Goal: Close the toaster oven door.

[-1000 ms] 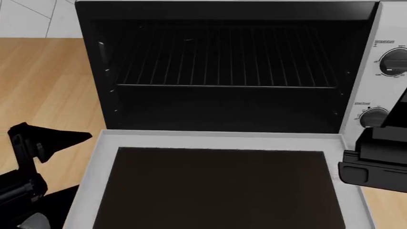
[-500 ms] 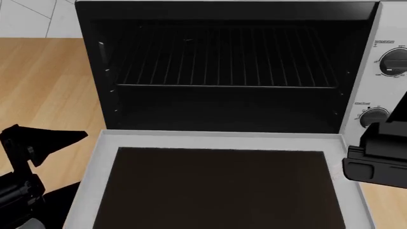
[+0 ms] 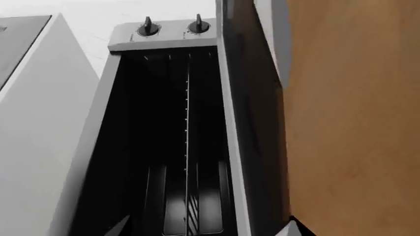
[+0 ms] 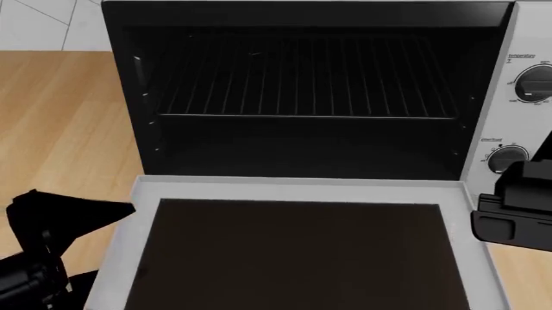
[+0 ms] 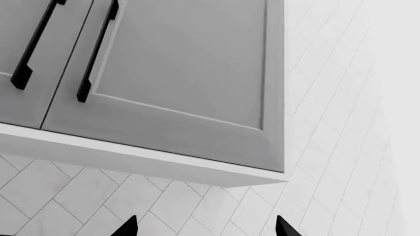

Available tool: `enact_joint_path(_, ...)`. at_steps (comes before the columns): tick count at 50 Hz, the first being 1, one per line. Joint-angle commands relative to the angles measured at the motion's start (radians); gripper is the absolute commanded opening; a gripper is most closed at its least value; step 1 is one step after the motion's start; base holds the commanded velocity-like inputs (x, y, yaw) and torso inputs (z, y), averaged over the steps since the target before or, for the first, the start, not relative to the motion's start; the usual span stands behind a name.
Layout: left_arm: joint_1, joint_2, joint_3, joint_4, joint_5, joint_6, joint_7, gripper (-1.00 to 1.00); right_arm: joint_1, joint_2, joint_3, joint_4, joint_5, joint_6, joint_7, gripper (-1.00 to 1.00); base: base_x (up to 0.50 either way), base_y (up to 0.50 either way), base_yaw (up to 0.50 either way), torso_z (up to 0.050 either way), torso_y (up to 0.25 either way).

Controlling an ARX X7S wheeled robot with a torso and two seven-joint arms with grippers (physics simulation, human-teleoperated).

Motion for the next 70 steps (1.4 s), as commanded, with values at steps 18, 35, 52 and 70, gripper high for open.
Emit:
enact_joint_path(18, 0.028, -0.037, -0.08, 0.303, -0.211, -0.105, 0.012, 1.0, 0.041, 0.008, -0.03, 0.0, 0.007, -0.004, -0.006, 1.0, 0.0, 0.0, 0.0, 0.0, 0.002)
enact_joint_path(35, 0.084, -0.045, -0.12, 0.334, -0.371, -0.256, 0.045, 1.0, 0.104, 0.009, -0.027, 0.0, 0.045, 0.018, -0.017, 1.0, 0.0, 0.0, 0.0, 0.001, 0.003)
enact_joint_path(52, 0.161, -0.028, -0.219, 0.526, -0.527, -0.513, 0.027, 1.0, 0.107, 0.01, -0.025, 0.0, 0.047, 0.015, -0.013, 1.0, 0.0, 0.0, 0.0, 0.002, 0.005)
enact_joint_path(70, 0.204, -0.009, -0.256, 0.607, -0.603, -0.653, 0.011, 1.0, 0.099, 0.01, -0.024, 0.0, 0.038, 0.008, -0.002, 1.0, 0.0, 0.0, 0.0, 0.001, 0.004)
